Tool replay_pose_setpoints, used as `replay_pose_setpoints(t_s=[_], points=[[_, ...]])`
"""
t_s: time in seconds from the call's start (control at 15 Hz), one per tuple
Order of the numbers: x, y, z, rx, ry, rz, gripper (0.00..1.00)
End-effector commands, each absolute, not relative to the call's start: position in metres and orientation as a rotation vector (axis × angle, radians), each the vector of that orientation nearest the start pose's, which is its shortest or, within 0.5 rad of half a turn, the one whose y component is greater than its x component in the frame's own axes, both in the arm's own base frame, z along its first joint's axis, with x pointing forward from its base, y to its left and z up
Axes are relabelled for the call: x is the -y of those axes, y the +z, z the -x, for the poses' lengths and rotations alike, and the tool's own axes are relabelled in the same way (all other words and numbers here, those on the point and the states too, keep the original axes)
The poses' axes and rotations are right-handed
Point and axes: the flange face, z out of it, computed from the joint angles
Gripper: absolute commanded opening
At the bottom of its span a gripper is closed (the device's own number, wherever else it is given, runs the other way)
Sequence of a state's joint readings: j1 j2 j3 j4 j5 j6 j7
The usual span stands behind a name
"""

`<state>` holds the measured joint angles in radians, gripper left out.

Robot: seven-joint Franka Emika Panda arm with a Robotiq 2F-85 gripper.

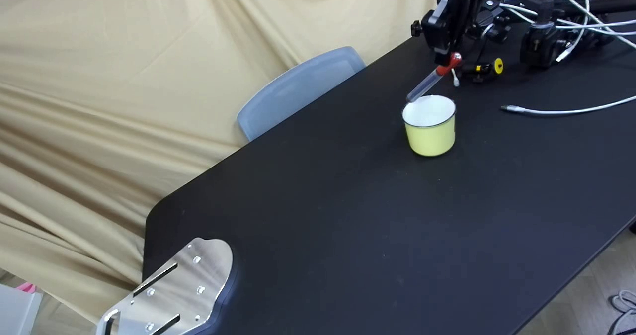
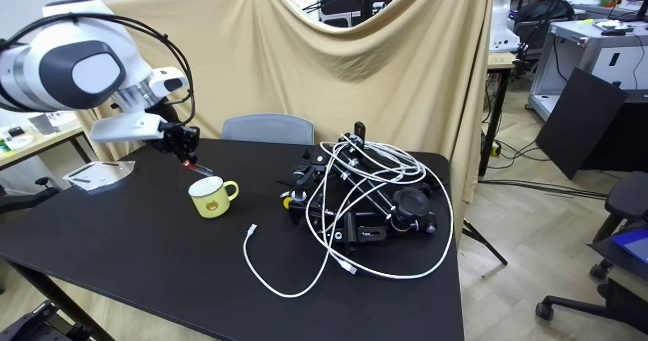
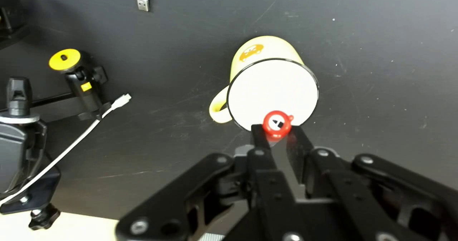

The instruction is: Take out the red marker from the yellow mug and place it on the table

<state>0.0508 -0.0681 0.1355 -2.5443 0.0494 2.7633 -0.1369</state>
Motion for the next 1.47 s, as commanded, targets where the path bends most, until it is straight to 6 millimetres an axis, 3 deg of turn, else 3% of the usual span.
replay_pose_setpoints(t_s=[0.0, 0.2, 0.53, 1.07, 1.13, 1.4], points=[[-0.075, 0.35, -0.453, 0.392, -0.53, 3.107, 0.05], [-0.063, 0.361, -0.443, 0.338, -0.599, 3.158, 0.05], [-0.036, 0.359, -0.426, 0.19, -0.635, 3.237, 0.05], [-0.005, 0.317, -0.405, 0.014, -0.735, 3.161, 0.05], [-0.001, 0.313, -0.416, -0.007, -0.733, 3.153, 0.05], [0.016, 0.288, -0.414, -0.059, -0.705, 3.135, 0.05]])
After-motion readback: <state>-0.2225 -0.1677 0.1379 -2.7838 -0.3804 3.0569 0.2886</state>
